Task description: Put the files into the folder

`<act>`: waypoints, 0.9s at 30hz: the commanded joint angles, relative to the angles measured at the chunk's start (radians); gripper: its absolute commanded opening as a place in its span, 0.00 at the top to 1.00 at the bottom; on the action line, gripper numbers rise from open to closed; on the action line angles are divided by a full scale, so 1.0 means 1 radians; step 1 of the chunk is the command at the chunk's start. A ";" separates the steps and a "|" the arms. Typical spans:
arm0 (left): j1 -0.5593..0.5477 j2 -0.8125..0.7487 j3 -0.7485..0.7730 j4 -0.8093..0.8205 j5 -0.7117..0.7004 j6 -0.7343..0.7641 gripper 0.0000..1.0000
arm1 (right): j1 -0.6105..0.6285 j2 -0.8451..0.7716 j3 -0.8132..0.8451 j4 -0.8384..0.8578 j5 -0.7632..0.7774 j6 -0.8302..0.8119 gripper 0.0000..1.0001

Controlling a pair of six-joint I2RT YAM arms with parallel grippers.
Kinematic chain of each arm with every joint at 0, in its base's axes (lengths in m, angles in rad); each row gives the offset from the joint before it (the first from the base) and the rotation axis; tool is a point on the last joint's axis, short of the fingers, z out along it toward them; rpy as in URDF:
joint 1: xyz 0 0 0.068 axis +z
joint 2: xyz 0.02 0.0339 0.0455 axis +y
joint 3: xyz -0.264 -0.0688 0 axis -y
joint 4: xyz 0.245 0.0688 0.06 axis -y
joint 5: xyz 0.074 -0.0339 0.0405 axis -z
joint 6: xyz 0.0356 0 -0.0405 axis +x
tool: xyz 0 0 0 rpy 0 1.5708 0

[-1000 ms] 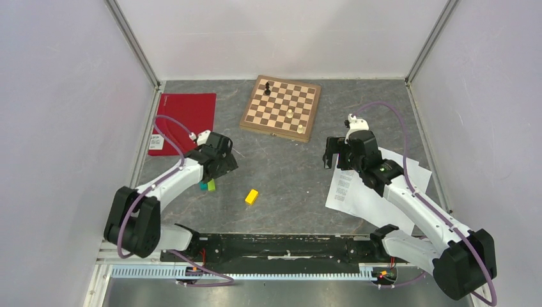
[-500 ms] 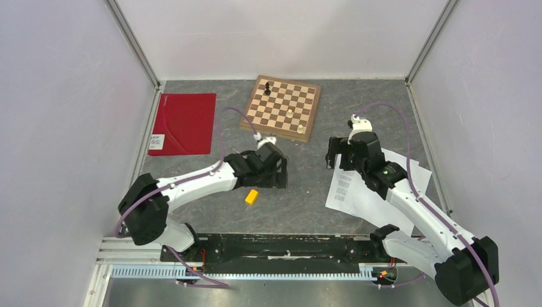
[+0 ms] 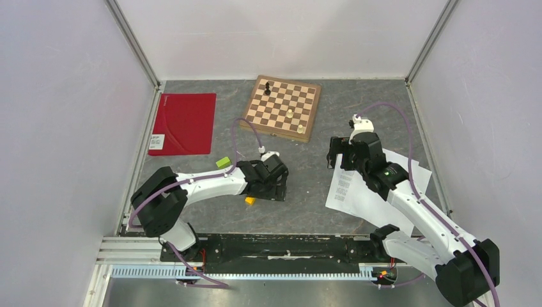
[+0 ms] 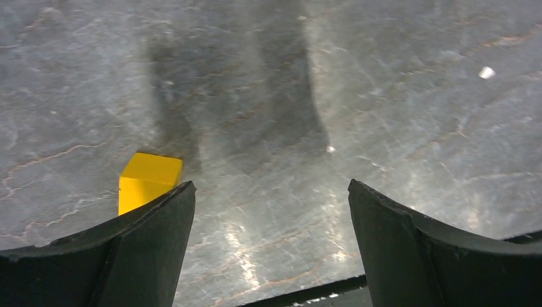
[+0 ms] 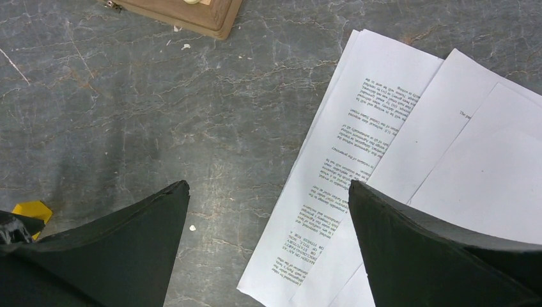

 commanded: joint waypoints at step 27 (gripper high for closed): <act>0.629 -0.266 -0.140 -0.081 -0.092 0.041 0.04 | 0.000 -0.002 -0.011 0.001 -0.008 -0.049 0.02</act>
